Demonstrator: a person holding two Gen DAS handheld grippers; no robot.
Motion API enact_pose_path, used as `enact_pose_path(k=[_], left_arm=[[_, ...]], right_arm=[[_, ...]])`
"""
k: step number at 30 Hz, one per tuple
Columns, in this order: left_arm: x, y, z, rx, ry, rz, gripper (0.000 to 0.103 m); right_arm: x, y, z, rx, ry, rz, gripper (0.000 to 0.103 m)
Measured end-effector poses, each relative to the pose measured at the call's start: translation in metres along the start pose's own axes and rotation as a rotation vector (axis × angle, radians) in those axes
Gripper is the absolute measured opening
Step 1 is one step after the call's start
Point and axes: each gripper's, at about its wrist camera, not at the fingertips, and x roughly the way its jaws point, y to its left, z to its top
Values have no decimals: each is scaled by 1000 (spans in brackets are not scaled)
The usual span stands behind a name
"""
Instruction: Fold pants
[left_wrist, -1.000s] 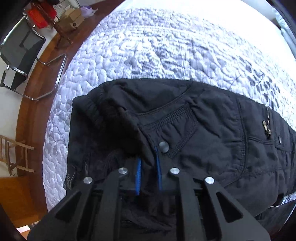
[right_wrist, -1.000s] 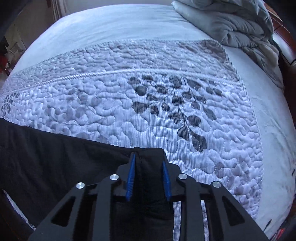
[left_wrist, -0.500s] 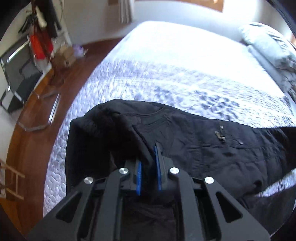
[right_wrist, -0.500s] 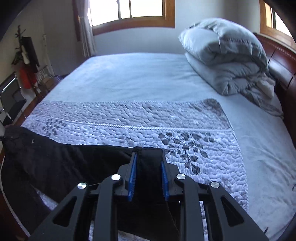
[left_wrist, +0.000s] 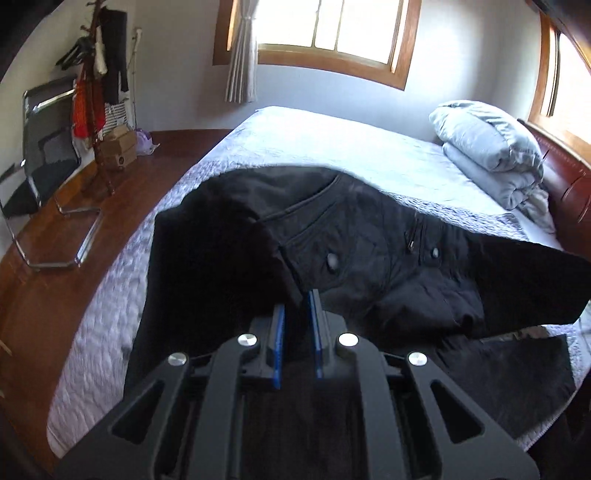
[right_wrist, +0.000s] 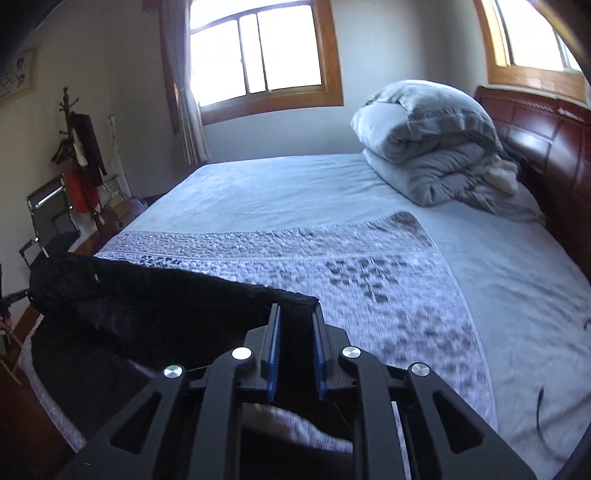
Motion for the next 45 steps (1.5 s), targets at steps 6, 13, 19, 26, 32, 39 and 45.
enact_pose_path(k=[6,13,19,26,32,39,45], left_arm=[[-37,43,-51,-132,-31,41,10],[-40,60,-88,-202,13,83,18],[-11,28,-82,-152,28,33,55],[31,-24,-78,-90,107,10,94],[44,-52,-83,-63,151,12,96],[31,-59,-92,-26,151,121,97],[14,-36,-109,-30,161,180,98]], right_arm=[[-39,-30,-73,168,51,-7,12],[-43,-17,-167,294,207,21,11],[-17,-3,-231,300,394,2,12],[-31,33,-178,59,353,-130,57],[18,157,-46,-295,147,136,74],[176,368,24,-547,228,525,76],[278,481,6,-722,352,497,76]])
